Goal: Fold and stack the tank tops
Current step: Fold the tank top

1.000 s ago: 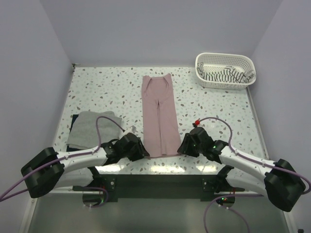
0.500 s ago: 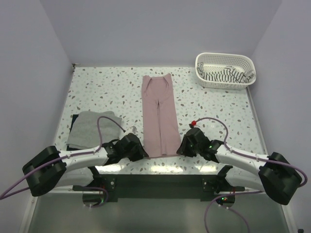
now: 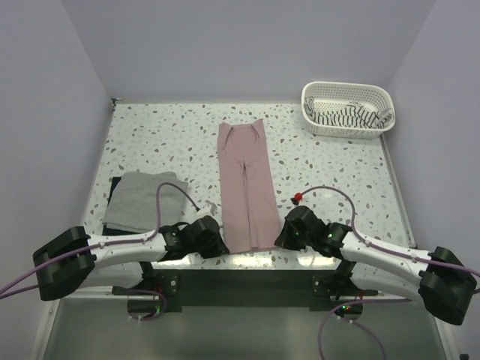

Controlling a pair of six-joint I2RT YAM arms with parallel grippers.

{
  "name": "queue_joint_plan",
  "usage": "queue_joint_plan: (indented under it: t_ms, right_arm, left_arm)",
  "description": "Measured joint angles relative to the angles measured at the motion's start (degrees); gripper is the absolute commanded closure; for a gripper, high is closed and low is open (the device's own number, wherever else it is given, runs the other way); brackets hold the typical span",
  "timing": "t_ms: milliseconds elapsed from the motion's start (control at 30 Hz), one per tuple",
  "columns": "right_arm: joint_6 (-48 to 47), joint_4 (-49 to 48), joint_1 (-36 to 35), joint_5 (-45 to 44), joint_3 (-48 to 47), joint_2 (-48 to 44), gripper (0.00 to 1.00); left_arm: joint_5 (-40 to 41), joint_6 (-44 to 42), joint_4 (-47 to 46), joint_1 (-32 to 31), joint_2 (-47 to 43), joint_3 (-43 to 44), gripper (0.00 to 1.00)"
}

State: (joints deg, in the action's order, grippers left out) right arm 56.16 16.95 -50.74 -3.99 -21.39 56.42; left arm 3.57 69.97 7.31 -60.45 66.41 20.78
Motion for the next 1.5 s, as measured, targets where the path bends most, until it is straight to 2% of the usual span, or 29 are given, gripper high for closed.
queue_joint_plan:
  t_ms: [267, 467, 900, 1200, 1500]
  right_arm:
    - [6.6, 9.8, -13.0, -4.7, 0.2, -10.3, 1.00]
    - [7.4, 14.8, -14.5, -8.9, -5.1, -8.5, 1.00]
    - [3.6, 15.2, -13.5, -16.4, -17.1, 3.5, 1.00]
    - [-3.8, 12.1, -3.9, -17.8, -23.2, 9.9, 1.00]
    - [-10.5, 6.4, 1.5, -17.7, -29.7, 19.9, 1.00]
  left_arm:
    - [2.4, 4.5, 12.5, -10.6, -5.3, 1.3, 1.00]
    - [6.1, 5.0, 21.7, -11.0, -6.0, 5.0, 1.00]
    - [10.3, -3.6, 23.6, 1.0, -2.4, 17.2, 1.00]
    - [12.3, -9.1, 22.0, 8.2, 2.6, 22.6, 1.00]
    - [12.9, -13.7, 17.4, 15.3, 8.7, 28.3, 1.00]
